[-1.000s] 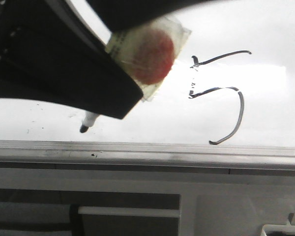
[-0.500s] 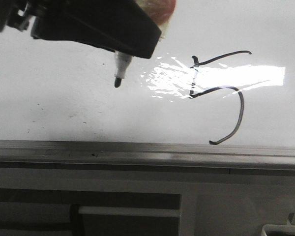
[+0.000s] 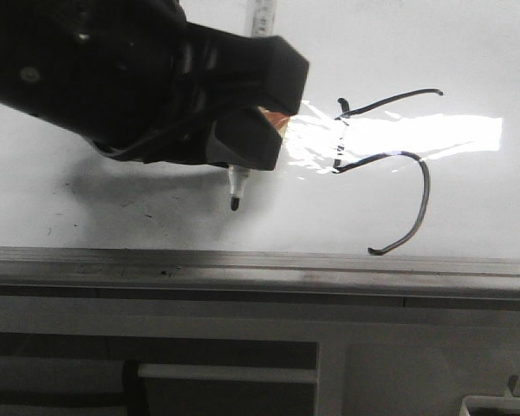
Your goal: Write number 5 on whiteboard
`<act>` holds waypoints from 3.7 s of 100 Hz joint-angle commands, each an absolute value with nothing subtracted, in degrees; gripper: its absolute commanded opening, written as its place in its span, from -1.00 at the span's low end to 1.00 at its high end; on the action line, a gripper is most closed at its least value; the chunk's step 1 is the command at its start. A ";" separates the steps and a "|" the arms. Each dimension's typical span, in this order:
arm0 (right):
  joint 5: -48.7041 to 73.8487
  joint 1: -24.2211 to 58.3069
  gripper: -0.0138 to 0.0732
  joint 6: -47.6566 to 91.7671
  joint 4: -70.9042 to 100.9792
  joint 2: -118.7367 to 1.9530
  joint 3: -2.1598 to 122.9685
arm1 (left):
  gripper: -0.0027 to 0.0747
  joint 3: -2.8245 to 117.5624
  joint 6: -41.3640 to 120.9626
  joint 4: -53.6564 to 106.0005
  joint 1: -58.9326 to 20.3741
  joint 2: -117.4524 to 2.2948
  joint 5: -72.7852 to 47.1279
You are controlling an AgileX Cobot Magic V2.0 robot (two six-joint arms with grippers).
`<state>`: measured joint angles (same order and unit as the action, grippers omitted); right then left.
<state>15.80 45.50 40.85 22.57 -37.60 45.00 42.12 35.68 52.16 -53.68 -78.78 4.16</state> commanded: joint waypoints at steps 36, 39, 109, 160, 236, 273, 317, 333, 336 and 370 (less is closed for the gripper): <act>12.84 44.65 -0.82 41.01 22.99 -37.03 46.83 | -0.98 43.65 35.05 61.84 -49.57 -81.72 9.72; 12.84 44.65 -0.82 41.01 22.99 -37.03 46.83 | -0.98 43.65 35.05 61.97 -49.47 -81.72 9.72; 12.84 44.65 -0.82 41.01 22.99 -37.03 46.83 | -0.06 43.65 35.05 65.28 -49.20 -81.72 9.26; 12.46 44.65 -0.82 41.01 22.99 -37.03 46.83 | 0.79 44.69 35.05 65.16 -49.20 -76.12 8.66; 19.48 28.01 -0.78 36.69 13.78 -10.62 25.22 | -0.98 22.16 38.70 35.45 -49.16 -18.94 0.95; 19.48 27.63 -0.78 36.69 13.78 -5.35 23.48 | -0.98 15.59 38.70 35.69 -49.16 -12.50 0.92; 19.48 27.63 -0.78 36.69 13.78 -5.35 23.48 | -0.98 14.83 38.70 35.69 -49.16 -12.39 1.48; 19.48 27.63 -0.78 36.69 13.78 -5.35 23.48 | -0.98 10.31 38.55 32.67 -46.50 -10.96 12.47; 19.48 27.63 -0.78 36.69 13.78 -5.35 23.48 | -0.98 9.07 38.19 31.46 -45.29 -10.25 14.88; 19.48 27.63 -0.78 36.69 13.78 -5.35 23.48 | -0.98 0.80 13.19 15.71 -19.58 1.49 1.37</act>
